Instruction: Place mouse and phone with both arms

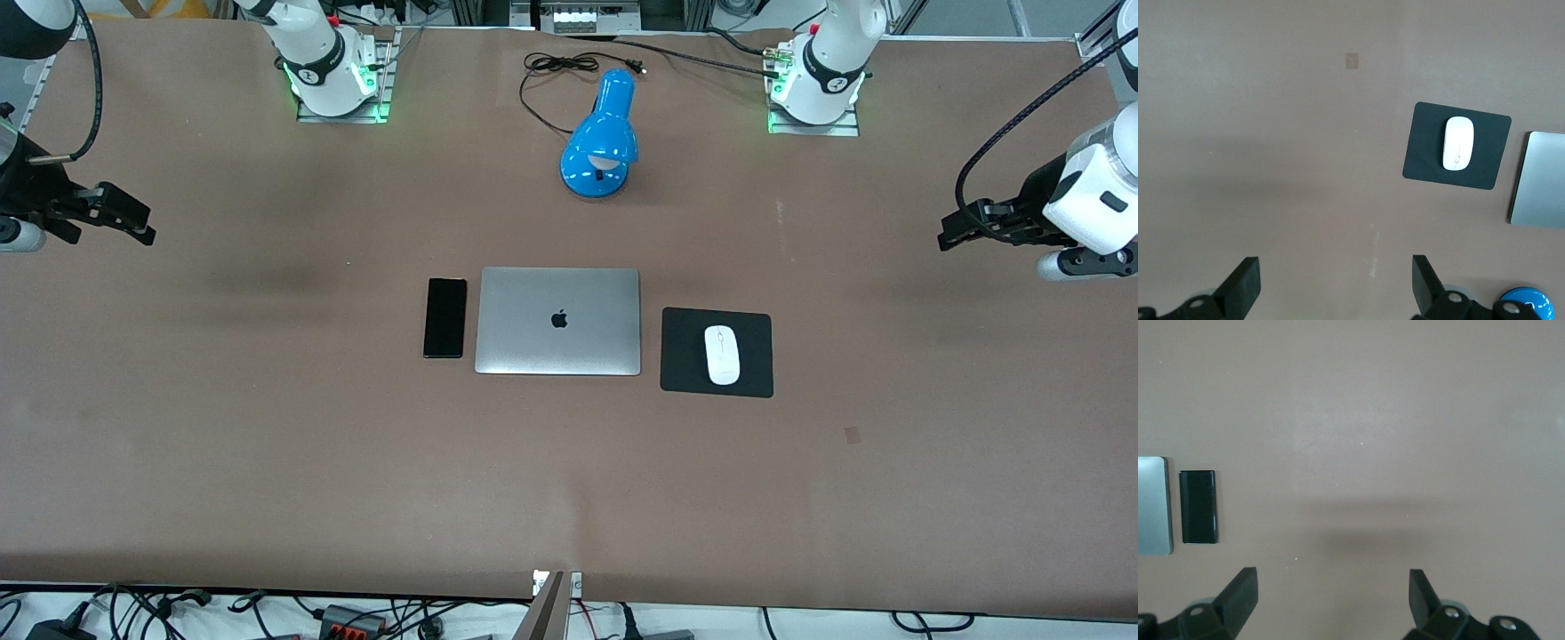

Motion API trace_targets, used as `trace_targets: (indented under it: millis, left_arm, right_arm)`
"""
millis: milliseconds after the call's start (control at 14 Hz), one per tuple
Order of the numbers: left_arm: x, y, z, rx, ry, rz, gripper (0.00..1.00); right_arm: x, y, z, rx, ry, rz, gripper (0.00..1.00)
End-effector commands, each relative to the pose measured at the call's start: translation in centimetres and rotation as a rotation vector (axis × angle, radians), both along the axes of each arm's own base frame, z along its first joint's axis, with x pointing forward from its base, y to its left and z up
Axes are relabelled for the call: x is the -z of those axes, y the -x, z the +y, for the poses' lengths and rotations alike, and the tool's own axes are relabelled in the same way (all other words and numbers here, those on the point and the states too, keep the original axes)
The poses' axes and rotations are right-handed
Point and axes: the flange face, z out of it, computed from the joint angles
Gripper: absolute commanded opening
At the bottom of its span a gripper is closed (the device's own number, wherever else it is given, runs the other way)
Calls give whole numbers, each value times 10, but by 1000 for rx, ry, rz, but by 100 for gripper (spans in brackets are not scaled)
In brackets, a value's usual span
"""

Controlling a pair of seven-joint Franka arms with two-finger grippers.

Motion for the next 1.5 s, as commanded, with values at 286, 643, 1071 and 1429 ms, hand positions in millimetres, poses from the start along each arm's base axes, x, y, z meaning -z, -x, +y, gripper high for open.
trace_targets:
  millis: [286,643,1071,1429]
  left_arm:
    - [-8,2,2,20,-19,-13,100]
    - [-8,2,2,20,-18,-13,100]
    - [-8,2,3,18,-15,-13,100]
    - [-8,1,4,16,-11,-12,100]
  right_arm:
    - [-10,6,-1,-20,-10,-4,100]
    - [-9,6,4,-30,-7,-2,100]
    - [-8,8,4,-32,-6,18,100]
    - [-11,12,4,-30,-8,24,100]
